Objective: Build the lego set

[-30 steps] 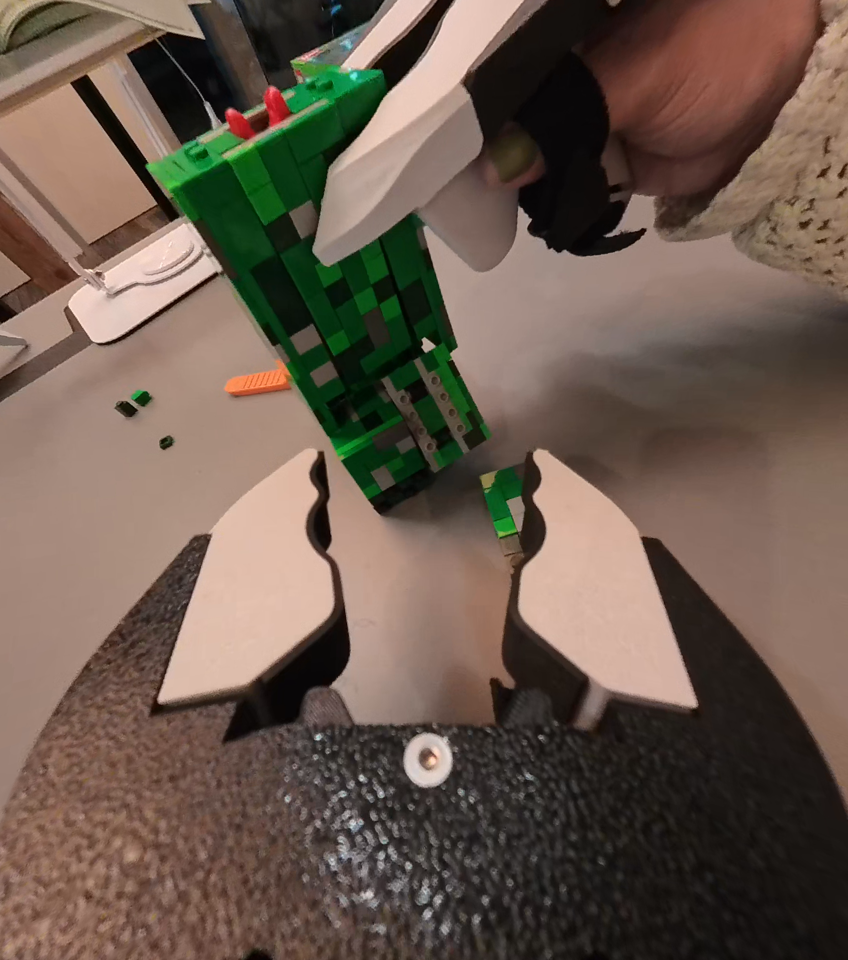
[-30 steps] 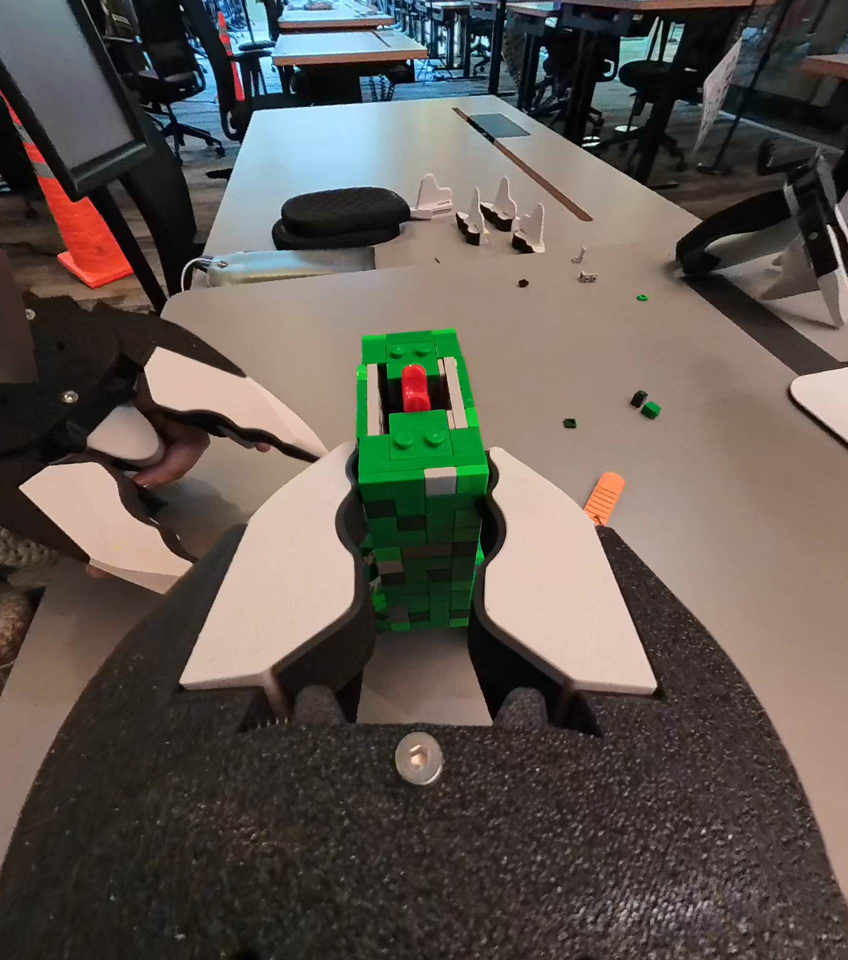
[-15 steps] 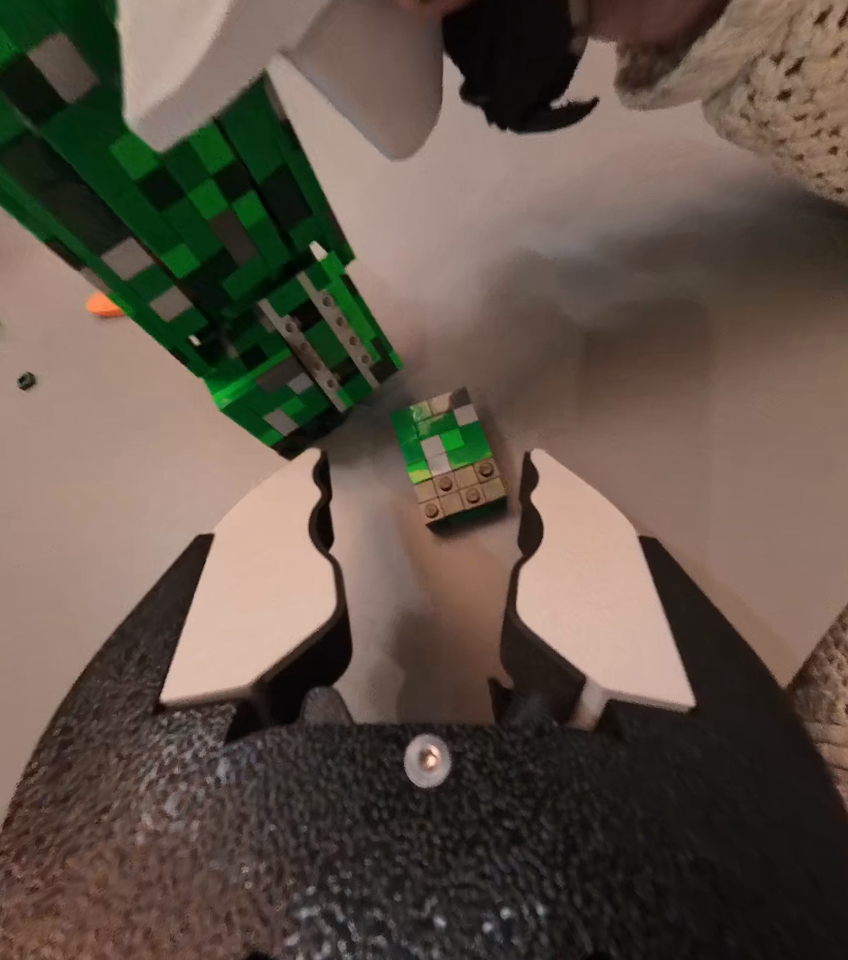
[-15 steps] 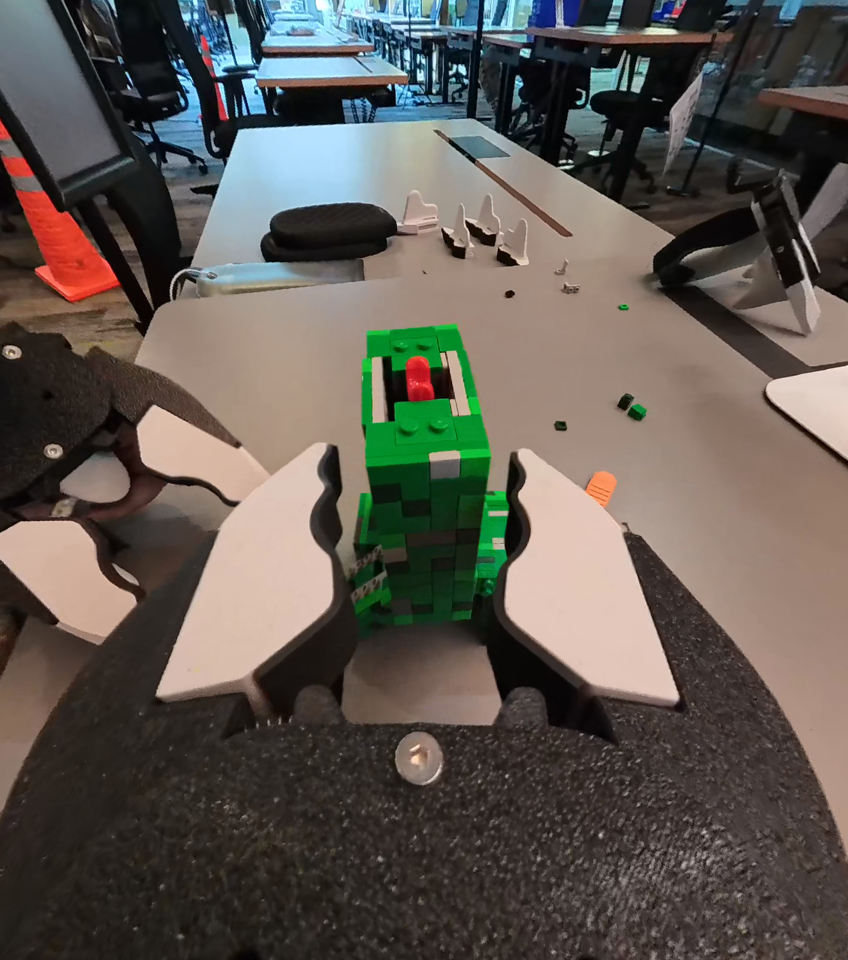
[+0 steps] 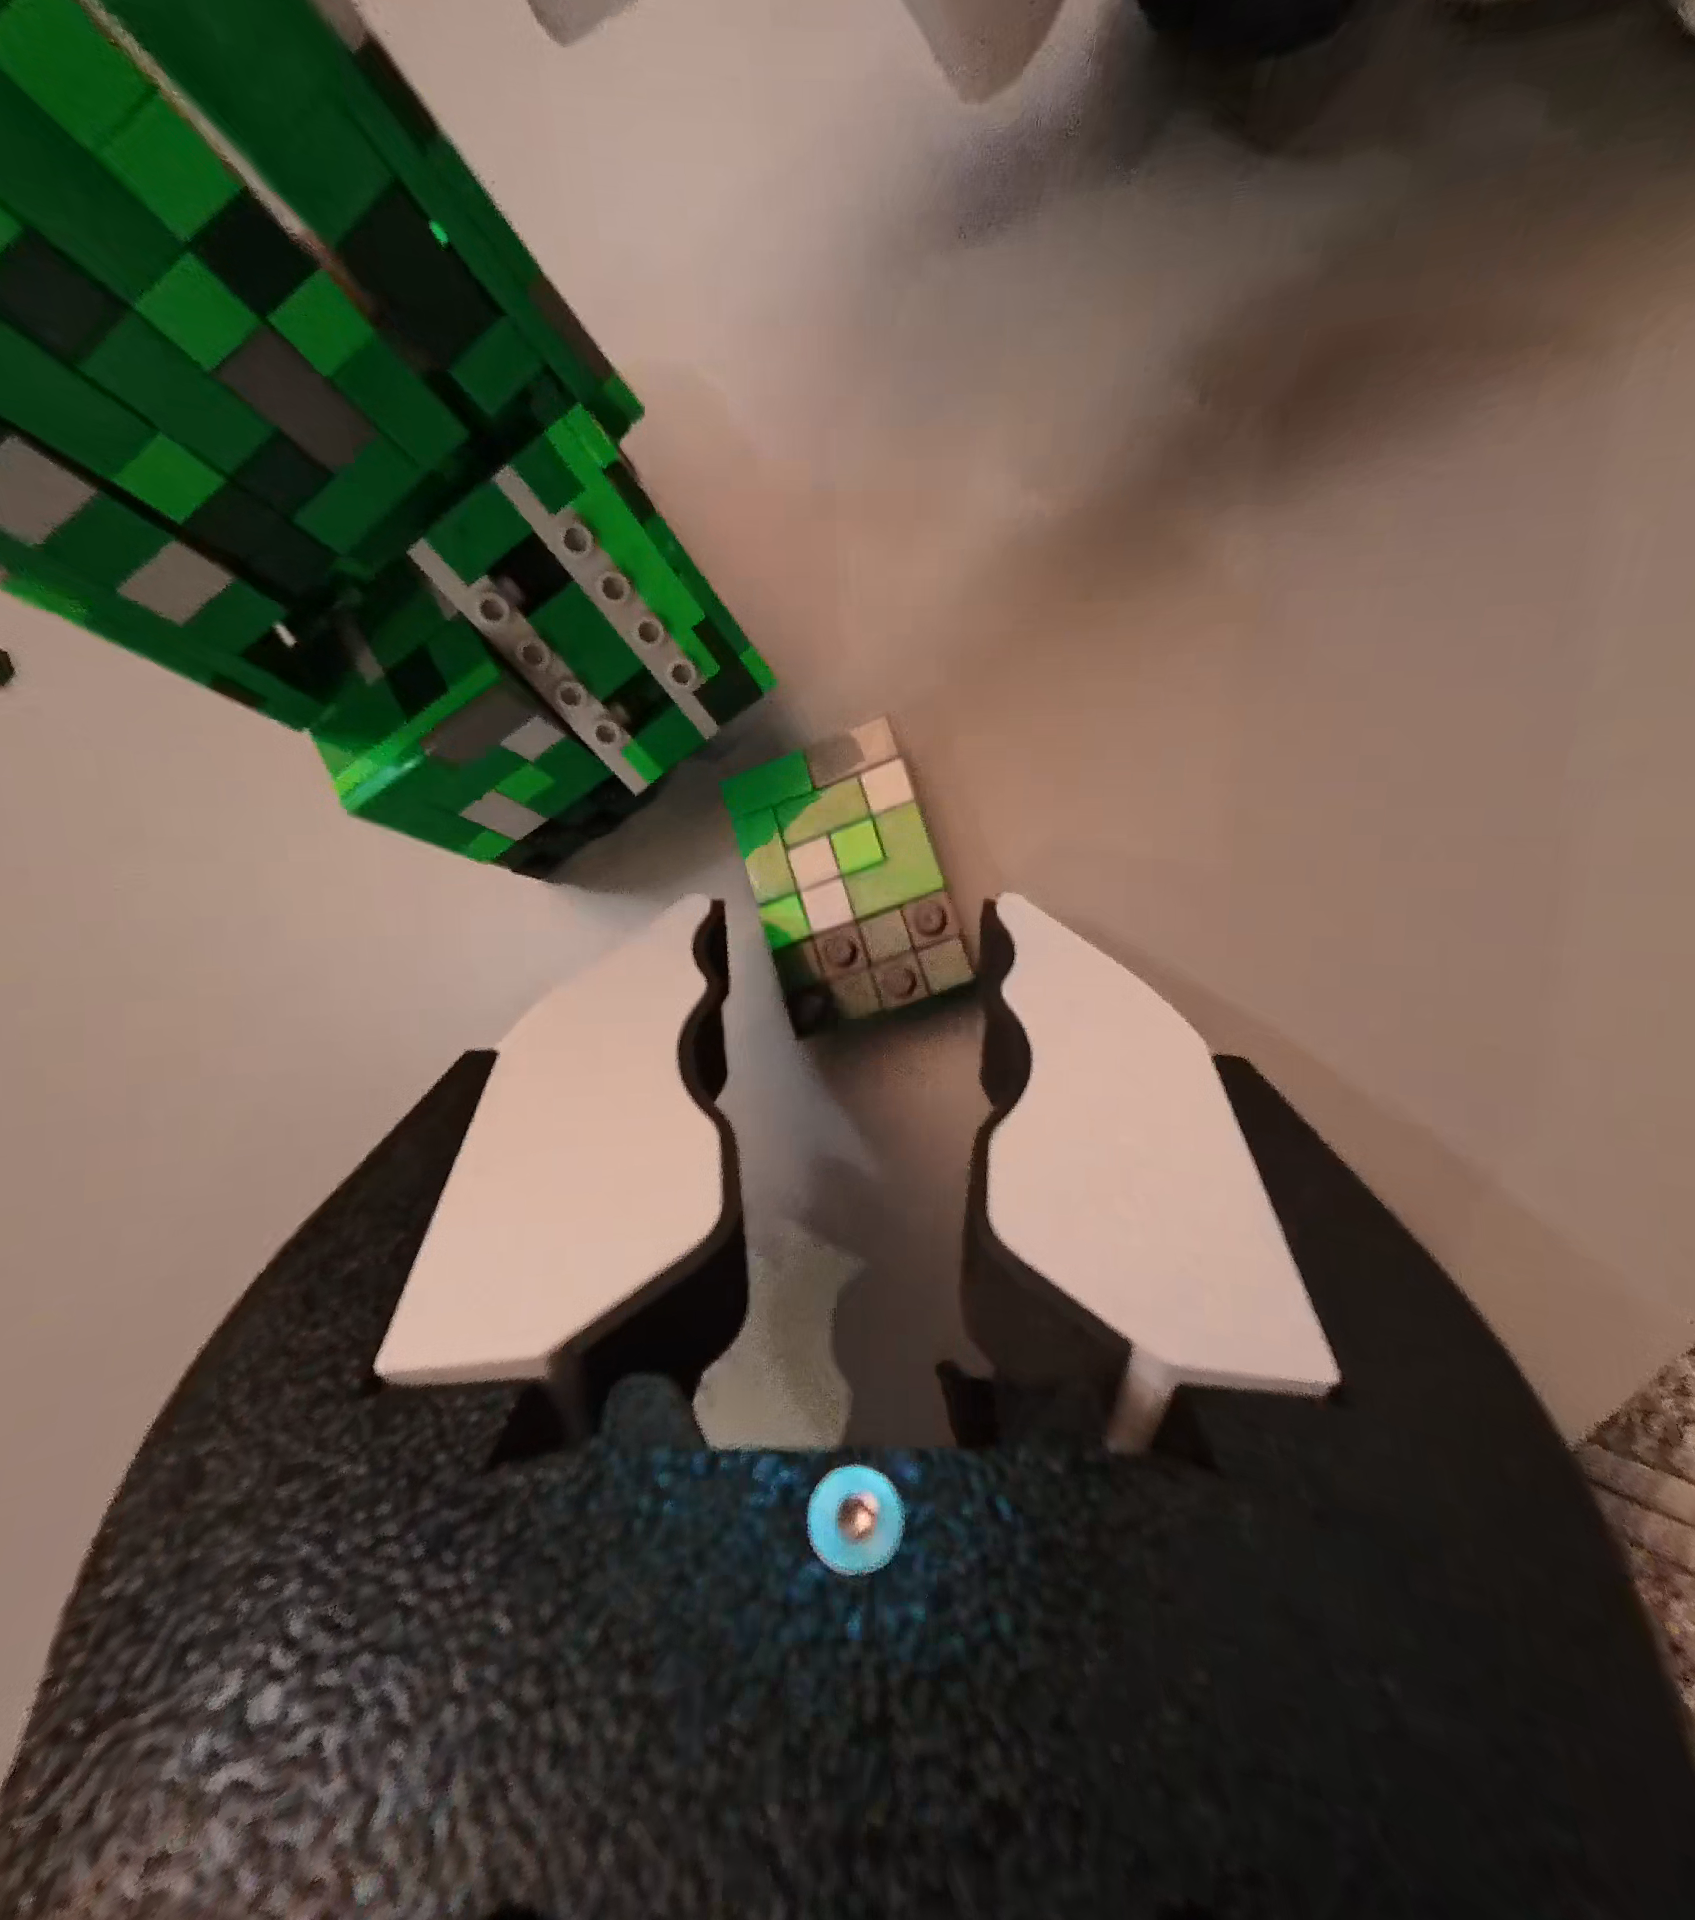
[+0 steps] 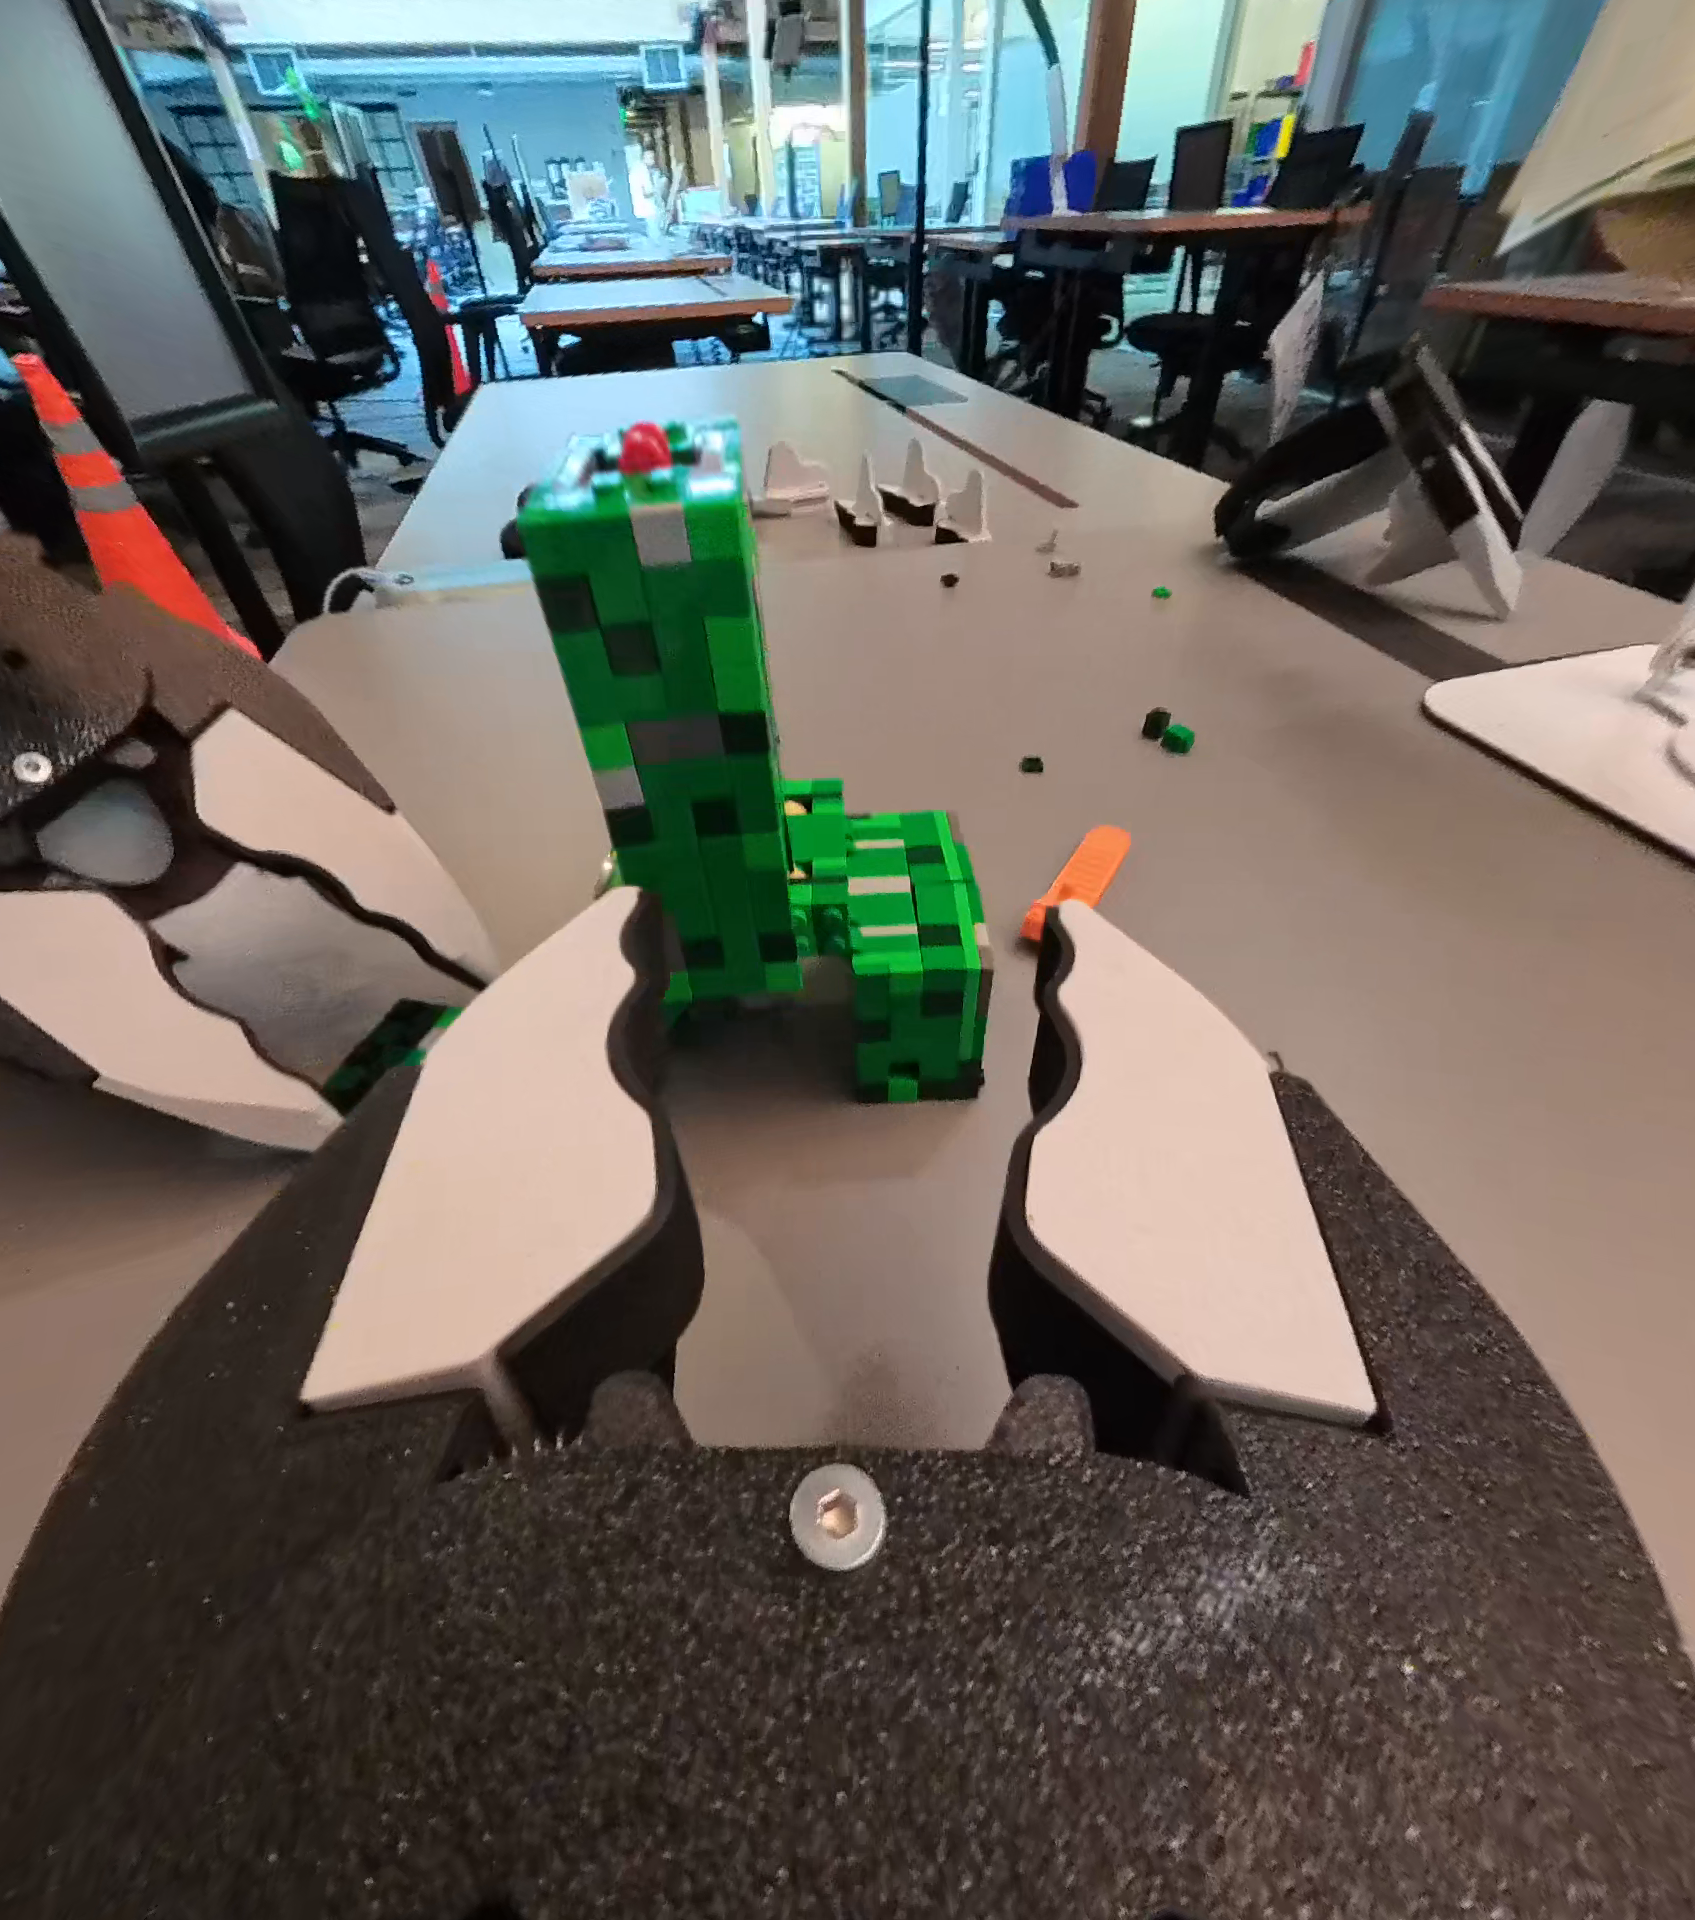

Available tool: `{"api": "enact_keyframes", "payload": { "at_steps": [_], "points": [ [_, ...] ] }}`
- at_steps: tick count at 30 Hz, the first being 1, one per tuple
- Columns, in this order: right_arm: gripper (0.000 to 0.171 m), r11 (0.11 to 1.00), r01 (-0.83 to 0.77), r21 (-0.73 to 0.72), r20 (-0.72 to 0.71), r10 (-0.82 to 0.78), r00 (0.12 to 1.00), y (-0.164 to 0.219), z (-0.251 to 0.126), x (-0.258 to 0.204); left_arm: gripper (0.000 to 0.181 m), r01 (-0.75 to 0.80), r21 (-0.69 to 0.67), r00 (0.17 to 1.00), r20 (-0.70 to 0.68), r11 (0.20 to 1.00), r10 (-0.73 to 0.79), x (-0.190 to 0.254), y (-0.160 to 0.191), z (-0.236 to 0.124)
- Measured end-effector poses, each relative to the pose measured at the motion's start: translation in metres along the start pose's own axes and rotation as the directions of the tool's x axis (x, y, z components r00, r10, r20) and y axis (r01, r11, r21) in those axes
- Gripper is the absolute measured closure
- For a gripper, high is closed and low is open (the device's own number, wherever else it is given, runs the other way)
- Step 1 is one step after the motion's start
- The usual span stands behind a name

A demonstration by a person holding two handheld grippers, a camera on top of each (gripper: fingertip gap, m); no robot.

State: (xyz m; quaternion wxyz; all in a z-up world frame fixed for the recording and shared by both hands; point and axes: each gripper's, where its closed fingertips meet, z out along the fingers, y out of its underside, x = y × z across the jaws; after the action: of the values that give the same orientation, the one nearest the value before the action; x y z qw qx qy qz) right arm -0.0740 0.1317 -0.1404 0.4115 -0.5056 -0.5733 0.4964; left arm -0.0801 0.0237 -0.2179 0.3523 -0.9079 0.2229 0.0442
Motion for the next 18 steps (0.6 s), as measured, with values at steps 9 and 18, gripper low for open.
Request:
{"api": "enact_keyframes", "payload": {
  "at_steps": [9,18],
  "points": [
    [0.109,0.992,-0.048,0.113,0.101,0.037,0.994,-0.008,-0.011,0.002,0.145,0.073,-0.031,0.997,0.001,0.997,-0.073,-0.001,-0.003,0.005],
    [0.114,0.981,-0.047,0.19,0.109,0.027,0.994,-0.015,-0.021,0.0,0.146,0.194,0.292,0.961,0.136,0.936,-0.241,-0.009,-0.003,-0.022]
  ]
}}
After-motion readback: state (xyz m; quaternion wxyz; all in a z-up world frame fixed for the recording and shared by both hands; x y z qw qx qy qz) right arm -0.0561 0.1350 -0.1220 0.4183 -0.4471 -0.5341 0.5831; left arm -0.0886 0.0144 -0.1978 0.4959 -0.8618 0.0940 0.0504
